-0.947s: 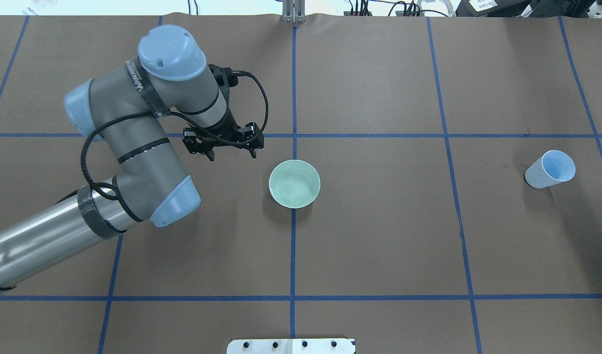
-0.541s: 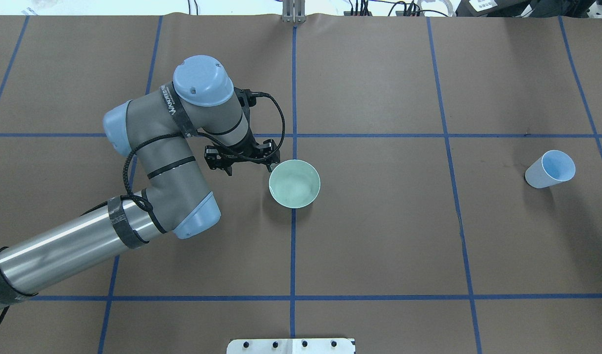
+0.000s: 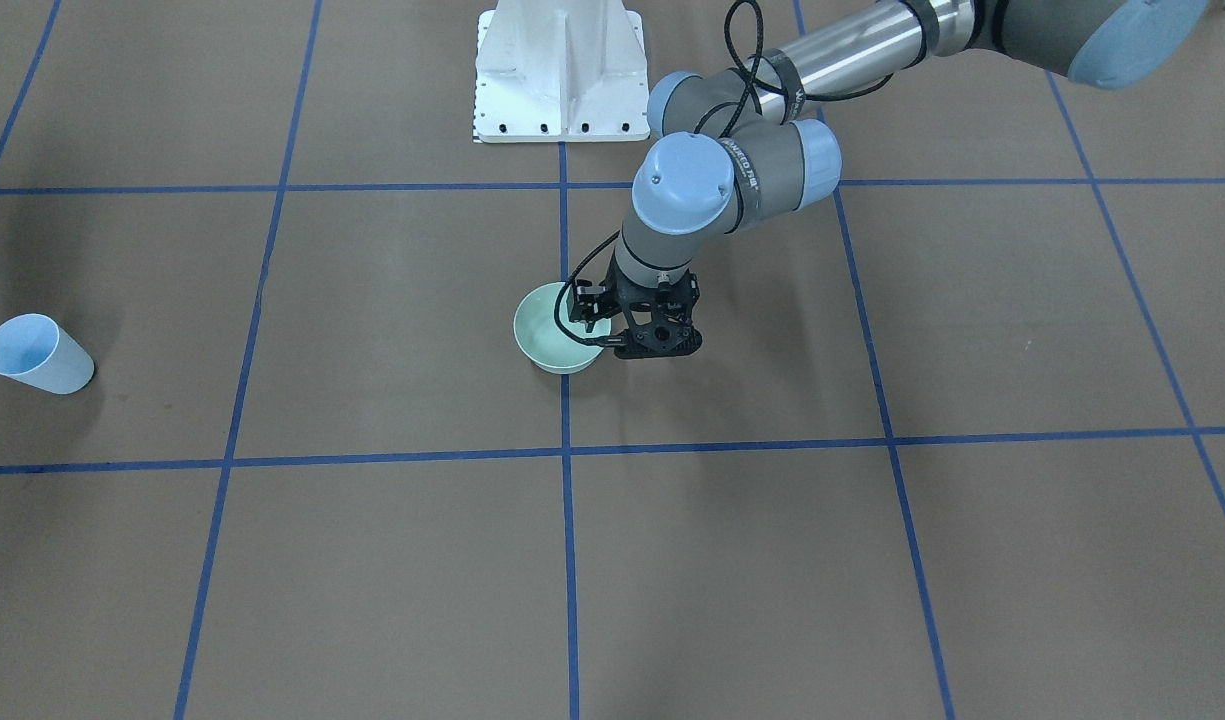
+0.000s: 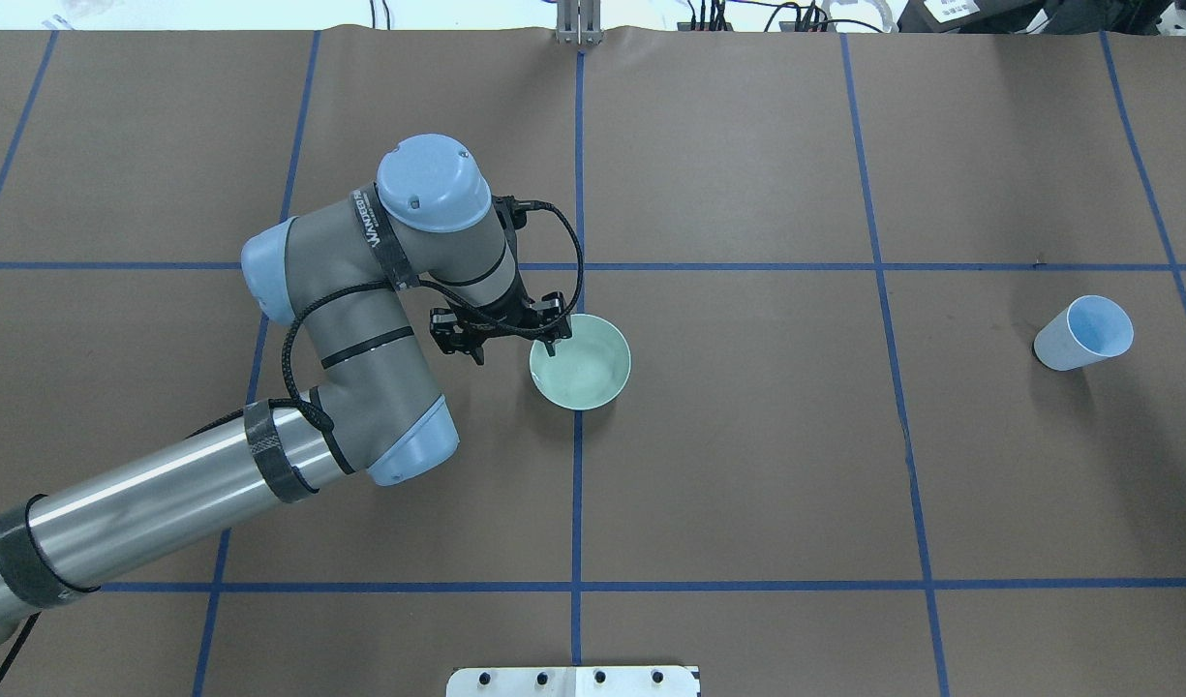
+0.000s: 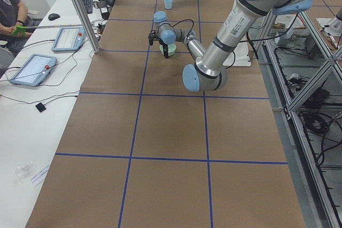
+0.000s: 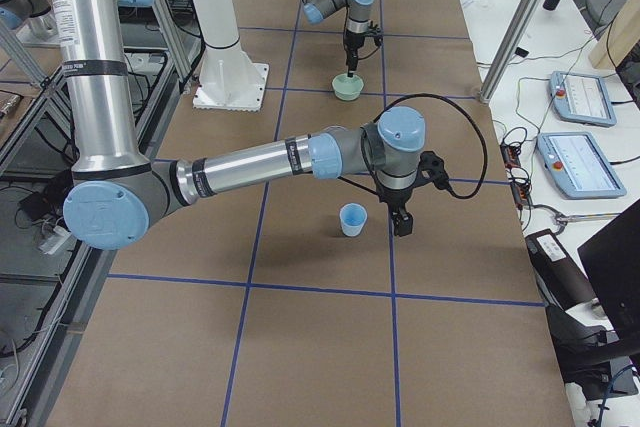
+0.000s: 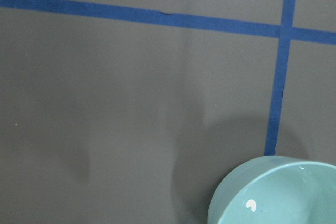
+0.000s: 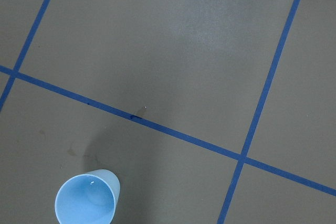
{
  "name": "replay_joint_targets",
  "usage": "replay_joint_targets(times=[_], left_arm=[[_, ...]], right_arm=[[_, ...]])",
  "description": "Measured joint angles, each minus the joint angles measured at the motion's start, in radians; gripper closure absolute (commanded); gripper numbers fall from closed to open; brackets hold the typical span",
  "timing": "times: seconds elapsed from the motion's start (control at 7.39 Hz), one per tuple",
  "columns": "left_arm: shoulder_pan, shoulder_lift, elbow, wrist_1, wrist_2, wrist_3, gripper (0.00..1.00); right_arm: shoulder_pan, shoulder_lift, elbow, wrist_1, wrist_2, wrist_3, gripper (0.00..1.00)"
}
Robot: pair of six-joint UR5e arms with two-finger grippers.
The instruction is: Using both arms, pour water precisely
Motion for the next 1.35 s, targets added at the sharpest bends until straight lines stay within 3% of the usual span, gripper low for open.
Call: replay_joint_targets(times=[0.27, 0.95, 1.22, 1.35], left_arm=[[0.01, 0.0, 0.004, -0.002, 0.0, -0.015, 0.97], [-0.03, 0.006, -0.023, -0.007, -0.026, -0.015, 1.0], [-0.136, 0.081, -0.103, -0.003, -0.144, 0.011, 1.0], [-0.182, 0.18, -0.182, -0.004, -0.181, 0.07, 1.0]], right_arm=[[0.0, 0.002, 0.0, -0.001, -0.002, 0.007, 0.01], [0.0, 0.017, 0.009, -0.002, 0.005, 0.077, 0.01], [0.0, 0.02, 0.014, -0.001, 0.005, 0.087, 0.01], [-0.001, 0.019, 0.015, -0.001, 0.003, 0.088, 0.01]])
